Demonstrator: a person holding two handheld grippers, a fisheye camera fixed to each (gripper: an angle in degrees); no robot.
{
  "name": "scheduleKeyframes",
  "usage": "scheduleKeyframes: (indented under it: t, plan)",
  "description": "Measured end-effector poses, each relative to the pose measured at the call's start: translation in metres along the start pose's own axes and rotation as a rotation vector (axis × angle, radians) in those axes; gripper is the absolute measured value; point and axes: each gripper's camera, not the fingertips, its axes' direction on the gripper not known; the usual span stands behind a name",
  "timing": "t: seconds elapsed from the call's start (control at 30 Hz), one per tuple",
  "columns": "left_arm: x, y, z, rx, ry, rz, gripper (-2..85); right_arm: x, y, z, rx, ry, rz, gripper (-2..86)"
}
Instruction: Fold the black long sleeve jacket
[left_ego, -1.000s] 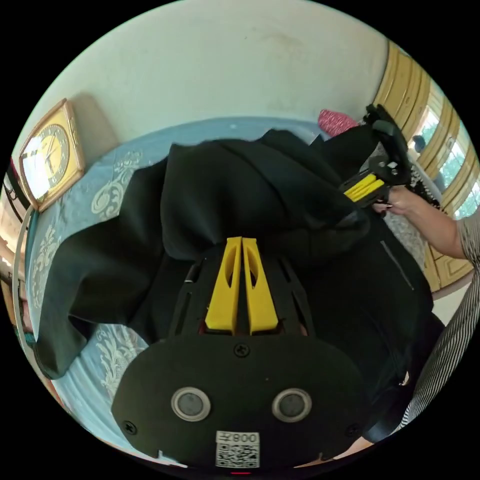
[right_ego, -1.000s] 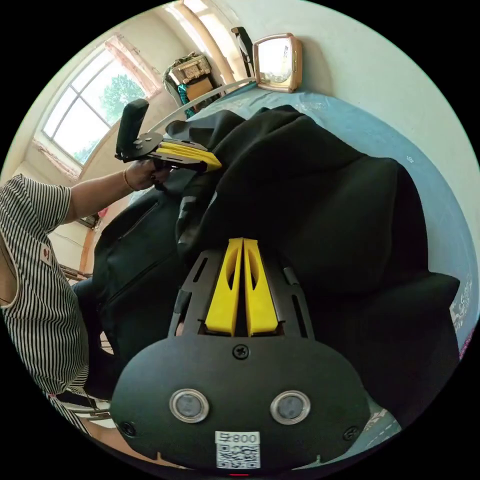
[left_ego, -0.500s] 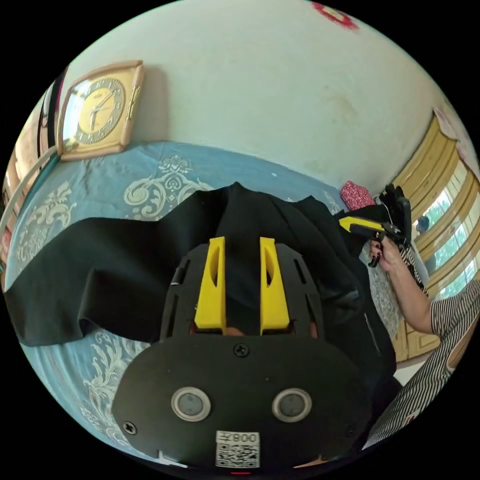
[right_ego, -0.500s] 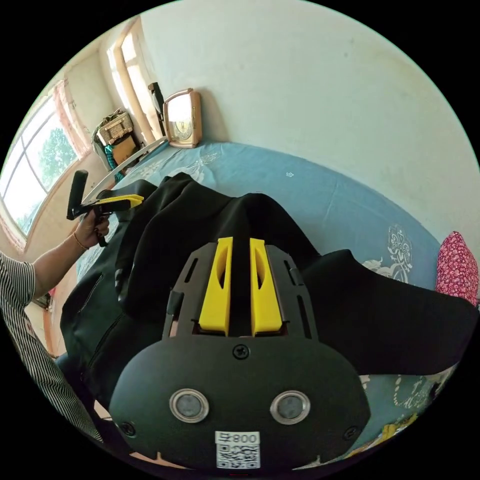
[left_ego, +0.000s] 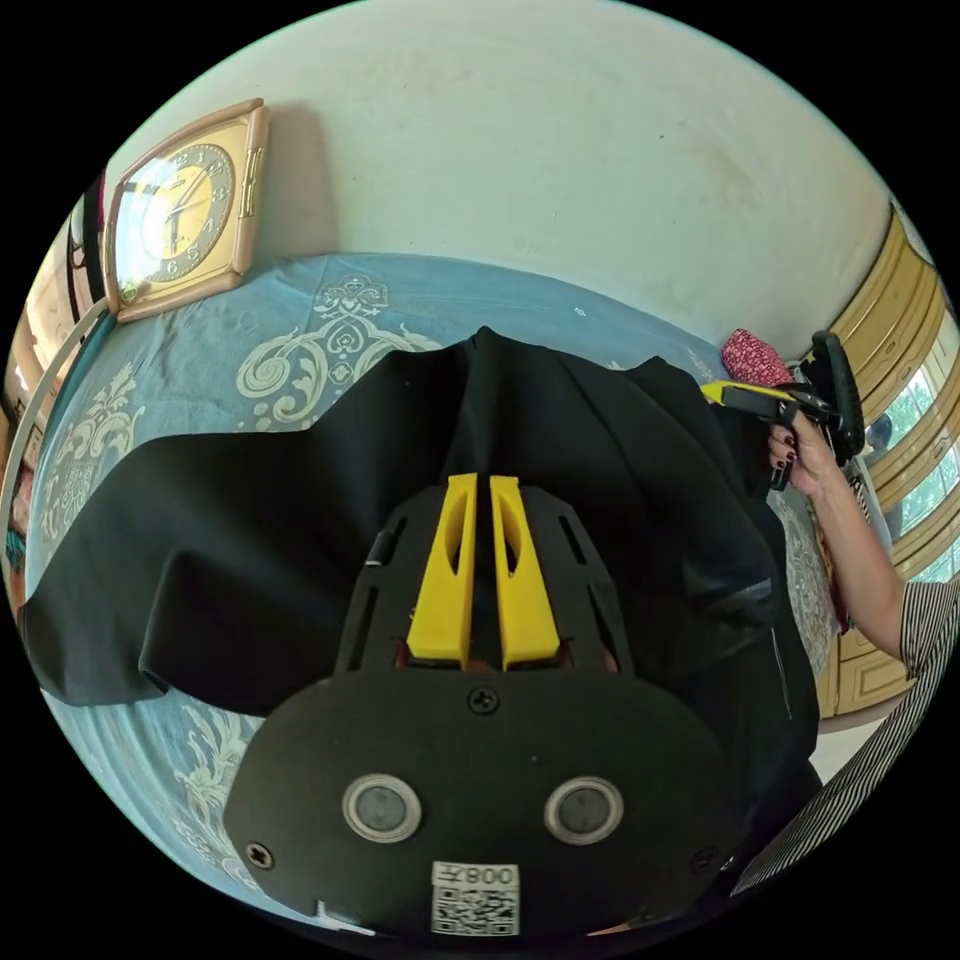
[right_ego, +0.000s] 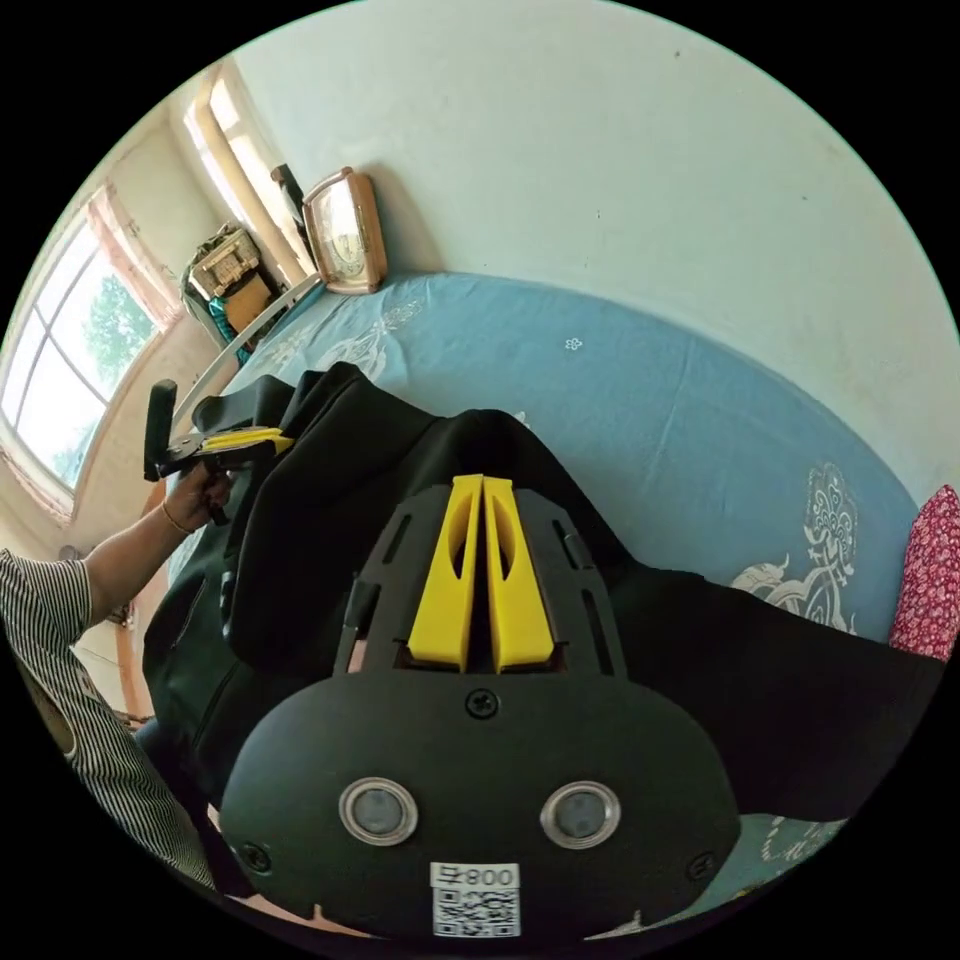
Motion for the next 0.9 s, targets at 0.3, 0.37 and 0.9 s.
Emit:
scheduleKeyframes:
  t: [0.3, 0.37, 0.9]
  plan:
    - [0.008, 0.005, 0.004, -0.012, 0.014, 0.011, 2.2, 0.039, 0.029, 0.026, -0.084, -0.248, 0.058, 9.3]
    - [0.013, 0.006, 0.005, -0.015, 0.013, 0.018, 2.0, 0.042, 0.026, 0.042, -0.143, -0.227, 0.065, 6.0]
    - [0.048, 0.019, -0.034, 0.070, 0.016, 0.033, 2.4, 0.073, 0.049, 0.013, -0.082, -0.106, 0.065, 0.4]
